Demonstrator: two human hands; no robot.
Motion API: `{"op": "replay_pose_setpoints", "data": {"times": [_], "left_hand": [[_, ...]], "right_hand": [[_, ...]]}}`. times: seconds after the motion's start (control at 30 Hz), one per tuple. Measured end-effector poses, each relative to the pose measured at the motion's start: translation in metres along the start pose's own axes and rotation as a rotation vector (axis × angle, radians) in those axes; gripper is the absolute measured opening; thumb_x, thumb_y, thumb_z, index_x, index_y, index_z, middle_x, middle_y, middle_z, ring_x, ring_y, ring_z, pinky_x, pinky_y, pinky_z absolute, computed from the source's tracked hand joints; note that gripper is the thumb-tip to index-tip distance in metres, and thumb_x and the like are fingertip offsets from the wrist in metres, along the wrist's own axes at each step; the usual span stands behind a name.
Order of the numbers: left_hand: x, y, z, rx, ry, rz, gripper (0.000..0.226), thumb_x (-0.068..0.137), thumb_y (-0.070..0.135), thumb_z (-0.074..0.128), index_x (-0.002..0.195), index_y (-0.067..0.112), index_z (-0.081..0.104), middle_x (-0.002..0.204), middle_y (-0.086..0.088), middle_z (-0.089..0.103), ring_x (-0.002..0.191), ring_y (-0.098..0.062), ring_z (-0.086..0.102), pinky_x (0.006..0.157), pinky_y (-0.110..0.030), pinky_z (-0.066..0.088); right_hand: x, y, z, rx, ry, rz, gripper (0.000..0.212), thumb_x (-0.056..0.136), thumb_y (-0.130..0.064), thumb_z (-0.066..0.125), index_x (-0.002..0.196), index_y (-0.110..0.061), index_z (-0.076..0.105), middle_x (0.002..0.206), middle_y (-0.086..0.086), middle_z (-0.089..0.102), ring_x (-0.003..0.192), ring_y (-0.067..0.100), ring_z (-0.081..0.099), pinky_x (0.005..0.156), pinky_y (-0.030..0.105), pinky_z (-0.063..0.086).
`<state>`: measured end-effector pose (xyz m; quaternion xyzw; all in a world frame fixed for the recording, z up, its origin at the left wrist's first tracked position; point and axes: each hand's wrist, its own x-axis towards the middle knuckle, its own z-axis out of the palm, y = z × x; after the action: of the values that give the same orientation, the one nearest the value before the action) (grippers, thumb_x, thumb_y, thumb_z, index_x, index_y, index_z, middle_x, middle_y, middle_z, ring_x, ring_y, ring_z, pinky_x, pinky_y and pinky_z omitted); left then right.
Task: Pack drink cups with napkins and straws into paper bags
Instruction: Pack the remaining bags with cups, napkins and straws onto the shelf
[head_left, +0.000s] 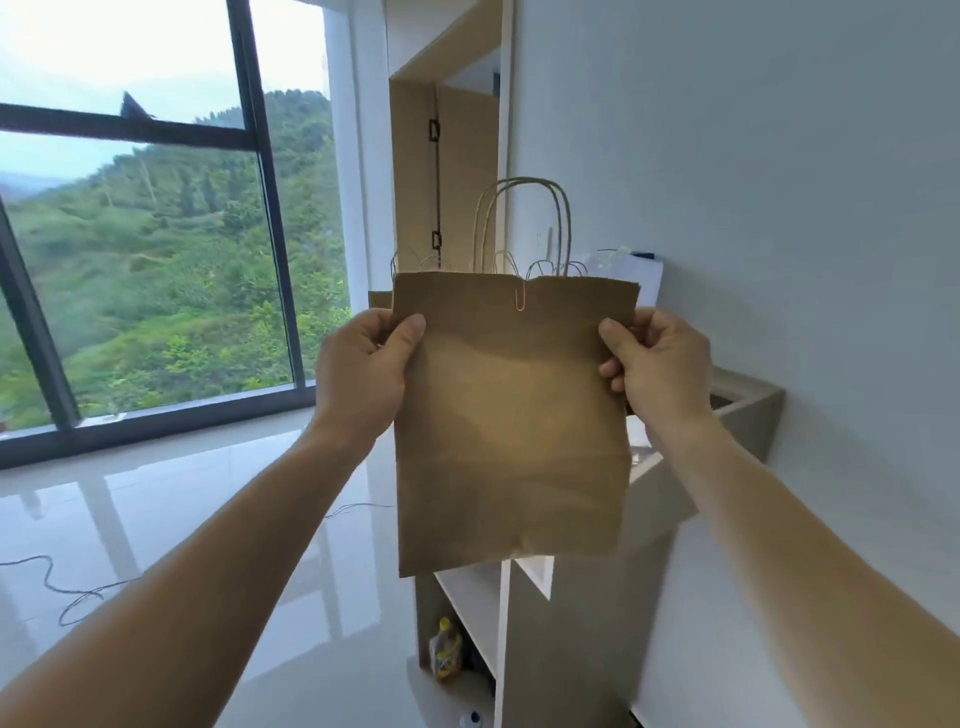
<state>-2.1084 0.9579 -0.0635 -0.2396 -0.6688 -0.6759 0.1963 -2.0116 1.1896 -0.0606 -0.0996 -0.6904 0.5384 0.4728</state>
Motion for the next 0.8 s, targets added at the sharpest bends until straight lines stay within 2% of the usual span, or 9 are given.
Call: {"op": "replay_pose_setpoints", "data": {"times": [0.1,0.2,0.33,0.4,0.47,0.53,0.67,0.8], "left_hand": [[0.034,-0.015,0.011,0.047,0.036,-0.002,0.013,0.089,0.035,0.069,0.076,0.033,0.072,0.068,0.006,0.069,0.066,-0.012,0.062,0.066,-0.039,0.053],[0.059,-0.040,0.020,0.096,0.066,-0.016,0.013,0.088,0.036,0.069,0.076,0.032,0.072,0.075,0.001,0.072,0.070,-0.015,0.064,0.070,-0.044,0.055],[0.087,-0.081,0.027,0.157,0.071,-0.055,0.023,0.089,0.031,0.070,0.066,0.032,0.069,0.067,0.013,0.070,0.064,-0.005,0.061,0.068,-0.035,0.052],[0.101,-0.101,0.029,0.184,0.041,-0.076,0.022,0.090,0.028,0.070,0.068,0.033,0.069,0.067,0.015,0.071,0.066,-0.003,0.064,0.070,-0.034,0.053],[0.115,-0.121,0.031,0.220,0.012,-0.080,0.018,0.091,0.028,0.070,0.073,0.029,0.071,0.075,0.006,0.074,0.078,-0.017,0.069,0.078,-0.042,0.055],[0.131,-0.142,0.033,0.261,-0.013,-0.078,0.015,0.091,0.028,0.069,0.076,0.025,0.073,0.080,-0.004,0.075,0.083,-0.028,0.069,0.082,-0.049,0.055],[0.160,-0.181,0.042,0.342,-0.073,-0.087,0.018,0.092,0.032,0.067,0.079,0.022,0.075,0.075,0.005,0.073,0.077,-0.019,0.068,0.077,-0.043,0.055],[0.181,-0.212,0.056,0.359,-0.129,-0.106,0.023,0.092,0.035,0.065,0.085,0.016,0.076,0.076,0.001,0.073,0.077,-0.018,0.068,0.075,-0.041,0.054]], "right_hand": [[0.042,0.018,0.022,0.027,-0.075,0.014,0.002,0.094,-0.016,0.066,0.093,-0.017,0.064,0.064,0.000,0.062,0.042,0.003,0.054,0.043,0.019,0.045],[0.076,0.042,0.045,0.000,-0.152,0.013,0.012,0.095,-0.018,0.064,0.088,-0.027,0.060,0.063,-0.001,0.064,0.043,0.005,0.055,0.047,0.022,0.047],[0.113,0.079,0.077,-0.085,-0.213,0.022,0.017,0.096,-0.017,0.062,0.091,-0.031,0.054,0.068,0.000,0.066,0.046,0.010,0.061,0.053,0.028,0.051],[0.130,0.099,0.093,-0.116,-0.237,0.025,0.016,0.096,-0.011,0.061,0.099,-0.025,0.052,0.071,0.000,0.065,0.051,0.013,0.066,0.055,0.029,0.054],[0.146,0.117,0.109,-0.178,-0.268,0.029,0.018,0.095,-0.008,0.061,0.103,-0.021,0.051,0.067,-0.003,0.065,0.058,0.019,0.070,0.060,0.034,0.058],[0.162,0.133,0.126,-0.249,-0.295,0.035,0.020,0.094,-0.006,0.061,0.093,-0.025,0.052,0.061,-0.003,0.065,0.059,0.023,0.071,0.060,0.035,0.059],[0.194,0.163,0.154,-0.375,-0.308,0.057,0.028,0.093,-0.002,0.060,0.087,-0.029,0.052,0.066,0.000,0.066,0.053,0.014,0.069,0.052,0.026,0.054],[0.218,0.188,0.171,-0.506,-0.312,0.083,0.019,0.092,-0.004,0.060,0.094,-0.022,0.057,0.061,-0.001,0.067,0.051,0.011,0.067,0.056,0.027,0.053]]}}
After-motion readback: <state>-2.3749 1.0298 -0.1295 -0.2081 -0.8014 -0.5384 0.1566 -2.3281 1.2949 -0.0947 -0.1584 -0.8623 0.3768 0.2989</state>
